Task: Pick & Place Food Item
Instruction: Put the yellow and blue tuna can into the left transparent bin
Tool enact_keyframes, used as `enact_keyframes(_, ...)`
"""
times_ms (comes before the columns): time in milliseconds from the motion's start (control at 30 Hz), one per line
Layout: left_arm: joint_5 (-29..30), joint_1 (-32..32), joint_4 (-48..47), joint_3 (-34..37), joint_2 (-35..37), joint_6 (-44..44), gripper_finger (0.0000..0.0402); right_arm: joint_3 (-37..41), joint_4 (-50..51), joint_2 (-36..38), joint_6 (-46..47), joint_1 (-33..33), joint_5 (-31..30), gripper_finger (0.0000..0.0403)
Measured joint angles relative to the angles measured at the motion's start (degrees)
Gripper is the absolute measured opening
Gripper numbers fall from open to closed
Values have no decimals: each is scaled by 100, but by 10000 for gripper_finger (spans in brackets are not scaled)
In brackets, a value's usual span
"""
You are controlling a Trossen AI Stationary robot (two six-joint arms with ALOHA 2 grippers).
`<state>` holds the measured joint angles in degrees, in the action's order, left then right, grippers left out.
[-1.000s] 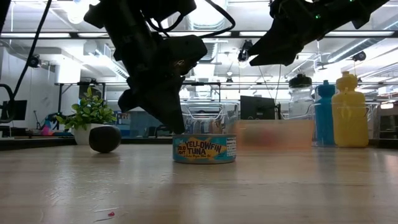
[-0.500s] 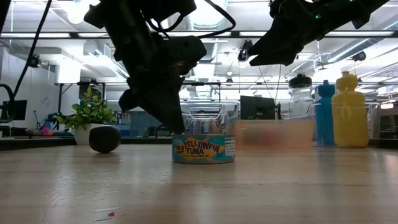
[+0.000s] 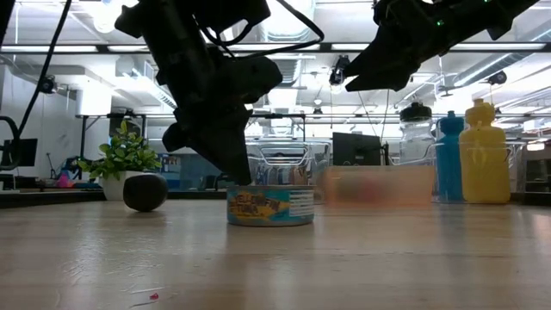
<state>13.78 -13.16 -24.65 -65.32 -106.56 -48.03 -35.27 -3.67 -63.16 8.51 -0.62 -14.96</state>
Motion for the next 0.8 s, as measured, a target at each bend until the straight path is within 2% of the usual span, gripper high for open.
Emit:
enact_keyframes(400, -5, 63, -283, 20, -13, -24, 1, 0, -1, 0, 0, 1, 0, 299)
enact_keyframes(600, -7, 57, -255, 22, -9, 1, 1, 0, 0, 0, 0, 1, 0, 308)
enact_keyframes(800, -26, 58, -84, 322, -11, -28, 1, 0, 1, 0, 0, 1, 0, 316)
